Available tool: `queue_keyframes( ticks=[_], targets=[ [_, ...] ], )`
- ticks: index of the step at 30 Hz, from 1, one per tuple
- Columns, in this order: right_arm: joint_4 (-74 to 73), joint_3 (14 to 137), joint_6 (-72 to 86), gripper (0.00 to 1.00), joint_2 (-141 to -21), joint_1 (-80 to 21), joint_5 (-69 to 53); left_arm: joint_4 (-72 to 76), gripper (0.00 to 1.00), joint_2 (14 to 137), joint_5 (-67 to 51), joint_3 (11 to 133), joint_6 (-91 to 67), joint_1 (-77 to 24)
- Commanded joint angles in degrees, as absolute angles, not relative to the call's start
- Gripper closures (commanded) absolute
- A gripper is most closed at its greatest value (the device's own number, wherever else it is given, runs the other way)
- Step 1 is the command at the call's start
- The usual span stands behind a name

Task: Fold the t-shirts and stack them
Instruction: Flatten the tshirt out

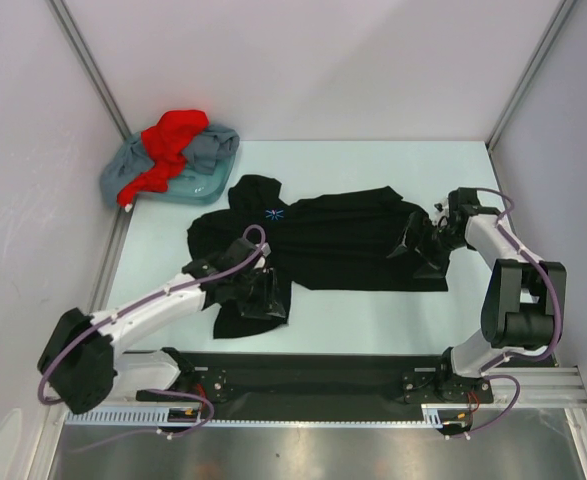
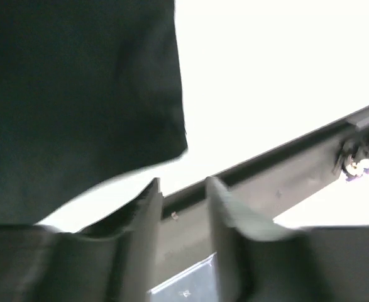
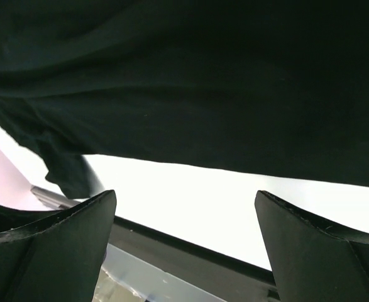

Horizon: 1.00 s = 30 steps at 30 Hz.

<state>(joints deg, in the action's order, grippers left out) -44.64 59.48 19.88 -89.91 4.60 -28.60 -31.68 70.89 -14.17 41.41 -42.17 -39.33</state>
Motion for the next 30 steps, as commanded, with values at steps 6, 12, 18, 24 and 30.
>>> queue_keyframes(
  ticks=[6, 12, 18, 24, 30],
  targets=[
    [-45.78, 60.38, 20.39, 0.00, -88.16, 3.87, -26.20, -43.76, 0.22, 54.50, -3.64, 41.31, -51.41, -39.73],
    [-46.41, 60.03, 21.71, 0.00, -85.17, 4.57, -25.93, -52.38, 0.51, 55.01, 1.94, 37.45, -56.60, -25.62],
    [-46.14, 59.07, 21.97, 0.00, -83.06, 5.36, -27.77, -54.84, 0.39, 56.42, 9.04, 37.44, -55.90, -23.11],
    [-45.44, 57.48, 21.97, 0.00, -81.65, 7.21, -29.00, -54.49, 0.40, 57.83, 9.49, 33.76, -54.84, -23.12],
    [-44.47, 55.81, 22.06, 0.00, -81.47, 7.65, -29.79, -52.65, 0.44, 58.09, 9.76, 31.91, -55.46, -23.12]
  ],
)
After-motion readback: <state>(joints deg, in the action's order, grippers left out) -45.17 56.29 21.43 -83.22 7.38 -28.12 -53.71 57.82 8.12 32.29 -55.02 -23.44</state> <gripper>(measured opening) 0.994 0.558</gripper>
